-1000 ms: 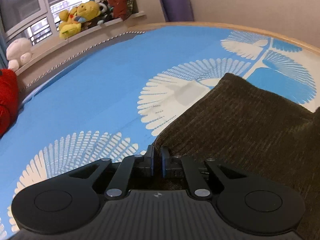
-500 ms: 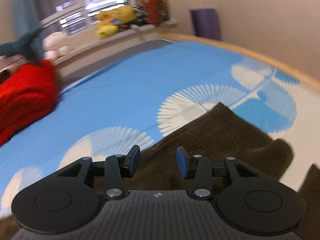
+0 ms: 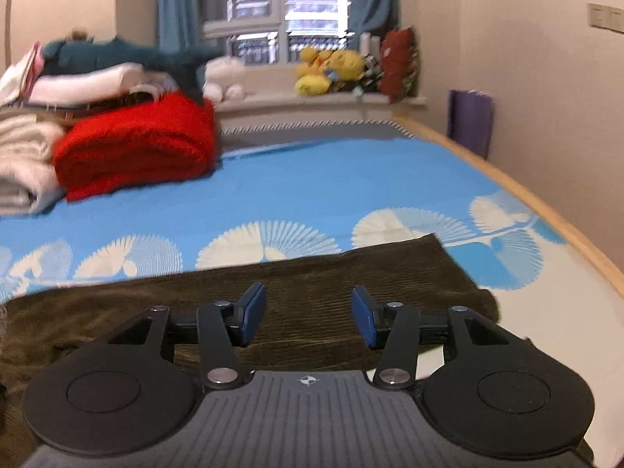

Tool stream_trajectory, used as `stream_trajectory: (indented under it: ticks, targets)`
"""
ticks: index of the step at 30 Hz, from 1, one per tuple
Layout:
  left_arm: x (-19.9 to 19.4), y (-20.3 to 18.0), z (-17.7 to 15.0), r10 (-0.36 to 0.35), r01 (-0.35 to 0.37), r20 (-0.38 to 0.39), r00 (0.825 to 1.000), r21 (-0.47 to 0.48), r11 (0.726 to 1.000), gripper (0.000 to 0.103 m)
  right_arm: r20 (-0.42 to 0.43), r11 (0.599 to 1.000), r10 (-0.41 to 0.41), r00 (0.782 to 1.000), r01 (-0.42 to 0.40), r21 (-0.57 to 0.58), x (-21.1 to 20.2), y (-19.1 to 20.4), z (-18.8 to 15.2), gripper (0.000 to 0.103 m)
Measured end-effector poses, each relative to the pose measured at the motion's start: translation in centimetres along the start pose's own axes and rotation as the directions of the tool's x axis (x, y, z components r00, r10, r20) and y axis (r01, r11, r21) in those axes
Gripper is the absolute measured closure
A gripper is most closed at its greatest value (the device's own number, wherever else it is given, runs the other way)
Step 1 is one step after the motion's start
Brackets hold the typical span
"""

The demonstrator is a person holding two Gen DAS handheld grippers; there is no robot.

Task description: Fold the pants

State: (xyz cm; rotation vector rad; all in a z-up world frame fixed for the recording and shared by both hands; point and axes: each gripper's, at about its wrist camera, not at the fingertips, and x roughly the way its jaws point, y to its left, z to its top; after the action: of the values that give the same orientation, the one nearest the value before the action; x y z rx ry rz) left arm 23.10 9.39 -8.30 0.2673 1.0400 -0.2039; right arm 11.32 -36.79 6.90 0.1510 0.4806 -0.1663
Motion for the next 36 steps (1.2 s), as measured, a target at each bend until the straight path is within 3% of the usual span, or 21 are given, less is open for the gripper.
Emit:
stream_trajectory:
  ticks: [1,2,3,4,6,9,11,15,17,21,23,24,26,28,29,30,33,35,36]
  targets:
    - [-1.2,0.7,-0.4,0.007,-0.007,0.075,0.997,0.001,1.000,0.051,0.019,1.000,-0.007,1.000,0.006,0.016,-1.1,-0.4,-0.2,0.052]
    - [-2.4,1.9,-0.8,0.058,-0.055,0.148,0.987,-0.023,0.998,0.047,0.033,0.999,-0.013,0.999,0.012,0.031,-2.0,-0.9,-0.3,0.051]
    - [-3.4,3.6,-1.5,0.143,-0.128,0.202,0.969,-0.082,0.988,0.035,0.049,0.998,-0.024,0.999,0.021,0.054,-2.9,-1.1,-0.5,0.051]
    - [-4.2,5.6,-2.3,0.217,-0.183,0.242,0.946,-0.157,0.971,0.028,0.064,0.997,-0.030,0.998,0.025,0.077,-3.2,-1.7,-0.6,0.051]
    - [-5.3,10.0,-4.9,0.379,-0.293,0.288,0.879,-0.301,0.908,0.026,0.087,0.995,-0.039,0.995,0.031,0.099,-4.0,-2.2,-0.7,0.049]
    - [-5.1,15.7,-9.1,0.589,-0.477,0.221,0.777,-0.404,0.780,0.024,0.067,0.995,-0.076,0.995,0.071,0.073,-3.6,-2.3,-0.9,0.049]
    - [-4.7,19.0,-12.0,0.701,-0.590,0.151,0.697,-0.435,0.680,0.024,0.049,0.994,-0.088,0.995,0.085,0.075,-3.4,-2.5,-0.8,0.049]
    - [-5.1,24.6,-16.4,0.781,-0.642,0.020,0.624,-0.556,0.527,0.024,0.031,0.990,-0.130,0.991,0.128,0.052,-2.6,-2.4,-0.6,0.049]
    - [-5.0,26.1,-17.5,0.803,-0.669,-0.013,0.596,-0.560,0.489,0.024,0.024,0.989,-0.143,0.989,0.143,0.029,-2.2,-2.1,-0.4,0.049]
    - [-3.8,27.8,-18.7,0.800,-0.671,-0.033,0.599,-0.567,0.478,0.023,0.017,0.987,-0.158,0.987,0.159,-0.030,-1.5,-1.0,-0.2,0.049]
    - [-3.3,29.6,-19.4,0.769,-0.628,-0.028,0.639,-0.596,0.500,0.023,0.014,0.985,-0.163,0.986,0.164,-0.047,-1.3,-0.6,-0.2,0.049]
    - [-3.1,30.0,-19.4,0.773,-0.626,-0.021,0.634,-0.601,0.497,0.023,0.012,0.985,-0.167,0.986,0.167,-0.050,-1.3,-0.4,-0.2,0.049]
    - [-3.2,30.7,-19.1,0.801,-0.627,0.012,0.598,-0.616,0.477,0.023,0.008,0.984,-0.171,0.985,0.171,-0.053,-1.3,-0.1,-0.1,0.049]
    - [-4.4,29.9,-18.8,0.841,-0.638,0.063,0.537,-0.622,0.454,0.023,0.008,0.983,-0.174,0.985,0.174,-0.058,-1.4,0.0,-0.1,0.049]
    - [-5.0,29.6,-18.2,0.844,-0.628,0.099,0.527,-0.625,0.465,0.023,0.008,0.983,-0.173,0.985,0.173,-0.059,-1.5,0.0,0.0,0.049]
    - [-5.5,29.1,-17.5,0.836,-0.608,0.137,0.532,-0.625,0.490,0.022,0.009,0.983,-0.173,0.985,0.173,-0.056,-1.5,0.0,0.0,0.049]
    - [-6.1,27.0,-14.9,0.787,-0.559,0.231,0.572,-0.593,0.580,0.021,0.009,0.984,-0.173,0.985,0.173,-0.036,-1.5,-0.4,0.1,0.049]
    - [-6.1,25.5,-13.4,0.757,-0.536,0.270,0.594,-0.569,0.624,0.021,0.008,0.985,-0.172,0.985,0.173,-0.021,-1.6,-0.5,0.2,0.049]
    - [-5.9,24.6,-12.5,0.734,-0.522,0.285,0.616,-0.551,0.651,0.021,0.011,0.985,-0.169,0.985,0.170,-0.015,-1.7,-0.6,0.2,0.049]
